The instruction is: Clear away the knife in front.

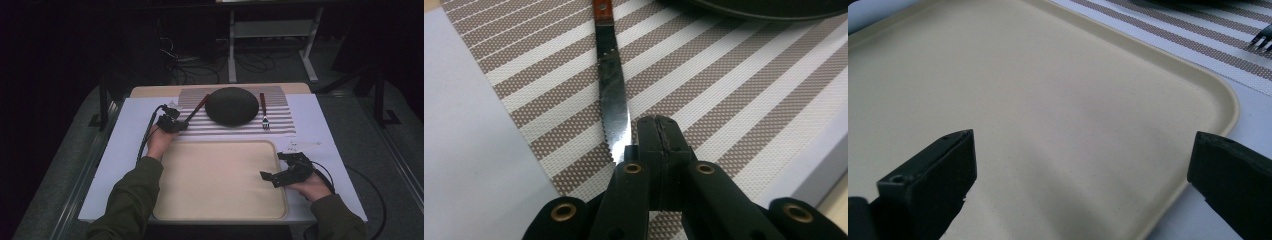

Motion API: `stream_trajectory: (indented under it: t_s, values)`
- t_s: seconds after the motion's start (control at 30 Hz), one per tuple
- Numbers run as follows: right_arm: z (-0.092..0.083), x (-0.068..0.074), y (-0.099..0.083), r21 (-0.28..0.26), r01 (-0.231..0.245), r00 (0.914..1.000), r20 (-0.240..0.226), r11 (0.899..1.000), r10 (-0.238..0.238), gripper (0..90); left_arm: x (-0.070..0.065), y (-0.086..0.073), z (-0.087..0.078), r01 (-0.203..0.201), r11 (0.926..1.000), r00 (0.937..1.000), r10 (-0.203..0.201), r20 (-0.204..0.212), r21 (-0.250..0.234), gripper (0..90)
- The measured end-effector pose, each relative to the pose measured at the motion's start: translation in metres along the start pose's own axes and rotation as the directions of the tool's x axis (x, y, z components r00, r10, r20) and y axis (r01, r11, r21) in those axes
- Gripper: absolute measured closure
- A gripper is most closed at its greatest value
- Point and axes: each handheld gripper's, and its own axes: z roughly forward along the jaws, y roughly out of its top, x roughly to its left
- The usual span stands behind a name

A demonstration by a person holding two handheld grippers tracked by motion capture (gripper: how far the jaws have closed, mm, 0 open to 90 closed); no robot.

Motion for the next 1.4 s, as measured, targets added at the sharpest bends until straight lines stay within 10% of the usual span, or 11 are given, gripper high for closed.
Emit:
stream_trajectory:
  t_s: [0.6, 1.03, 1.4]
  values:
    - [0.001, 0.000, -0.001, 0.004, 0.004, 1.0000, 0.000, 1.000, -0.004, 0.0, -0.016, -0.015, -0.058, -0.016, 0.9943, 0.9911, 0.030, 0.129, -0.106, 56.6]
    - [0.001, -0.001, -0.001, 0.006, -0.003, 1.0000, 0.001, 1.000, 0.003, 0.0, -0.041, -0.063, -0.107, -0.034, 0.9867, 0.9791, 0.064, 0.193, -0.159, 30.6]
    - [0.000, 0.001, -0.001, 0.000, 0.004, 1.0000, 0.001, 1.000, -0.004, 0.0, -0.054, -0.109, -0.130, -0.028, 0.9829, 0.9821, 0.061, 0.178, -0.182, 13.0]
